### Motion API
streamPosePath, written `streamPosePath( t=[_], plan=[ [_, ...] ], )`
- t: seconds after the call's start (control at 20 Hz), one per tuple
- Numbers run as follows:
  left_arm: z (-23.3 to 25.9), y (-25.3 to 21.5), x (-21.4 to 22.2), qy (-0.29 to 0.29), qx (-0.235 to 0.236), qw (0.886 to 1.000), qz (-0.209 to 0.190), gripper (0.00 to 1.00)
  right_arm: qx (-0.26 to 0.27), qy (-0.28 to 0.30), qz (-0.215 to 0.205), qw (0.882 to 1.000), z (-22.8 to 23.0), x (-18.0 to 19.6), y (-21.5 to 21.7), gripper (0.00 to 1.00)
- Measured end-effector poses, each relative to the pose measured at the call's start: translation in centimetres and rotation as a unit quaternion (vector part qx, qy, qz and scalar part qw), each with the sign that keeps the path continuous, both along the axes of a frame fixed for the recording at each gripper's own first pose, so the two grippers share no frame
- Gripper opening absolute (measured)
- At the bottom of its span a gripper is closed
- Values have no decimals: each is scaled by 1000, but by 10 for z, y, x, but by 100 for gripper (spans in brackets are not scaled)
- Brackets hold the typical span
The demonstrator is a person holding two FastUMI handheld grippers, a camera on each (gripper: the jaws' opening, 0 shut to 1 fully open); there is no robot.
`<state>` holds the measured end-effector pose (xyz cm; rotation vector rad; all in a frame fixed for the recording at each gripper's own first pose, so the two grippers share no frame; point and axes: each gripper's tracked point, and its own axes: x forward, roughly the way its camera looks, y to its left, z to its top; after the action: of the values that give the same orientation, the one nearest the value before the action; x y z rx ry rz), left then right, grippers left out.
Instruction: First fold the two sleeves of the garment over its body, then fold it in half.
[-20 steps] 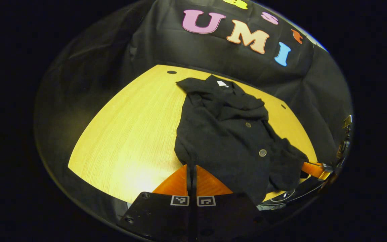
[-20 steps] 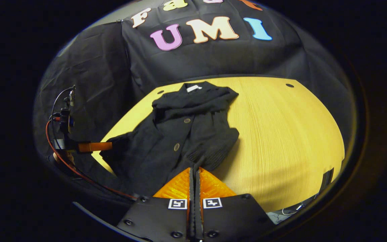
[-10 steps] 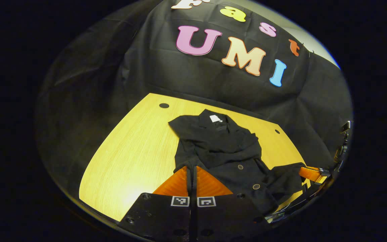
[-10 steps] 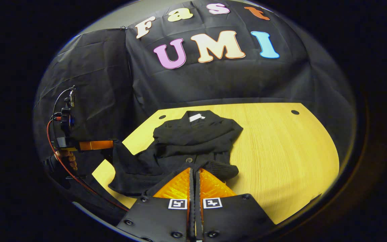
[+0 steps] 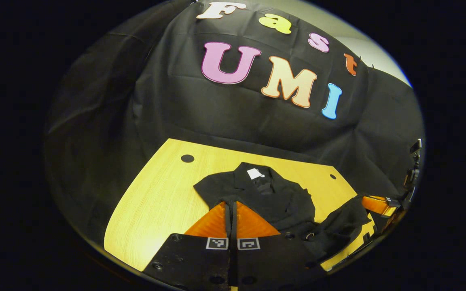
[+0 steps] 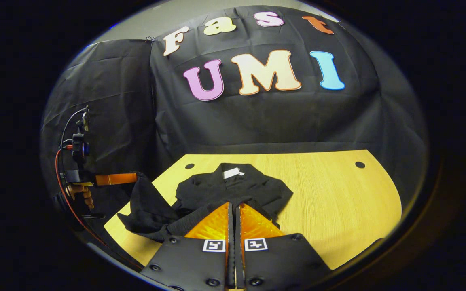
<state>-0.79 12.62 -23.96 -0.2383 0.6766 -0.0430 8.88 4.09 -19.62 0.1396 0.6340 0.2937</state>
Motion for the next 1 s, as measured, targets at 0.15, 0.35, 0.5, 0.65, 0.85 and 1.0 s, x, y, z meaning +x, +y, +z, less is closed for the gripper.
streamPosePath(
  t=[0.15,0.35,0.5,0.65,0.85,1.0],
  plan=[
    [-8,12,26,-1,3,1000,0,0,-1,-10,-11,1000,1,36,-1,3],
    [-25,28,59,3,2,1000,4,0,-13,-17,-35,999,-4,85,-12,3],
    [-39,39,90,-8,8,1000,5,0,-27,-9,-58,998,-19,117,-20,3],
    [-65,45,109,7,20,1000,-6,0,-38,8,-94,995,-38,148,-28,3],
    [-103,75,122,42,92,994,43,0,-91,9,-183,979,-52,168,-55,14],
    [-90,96,124,25,145,985,94,67,-116,-70,-203,970,-7,167,-64,96]
  ],
)
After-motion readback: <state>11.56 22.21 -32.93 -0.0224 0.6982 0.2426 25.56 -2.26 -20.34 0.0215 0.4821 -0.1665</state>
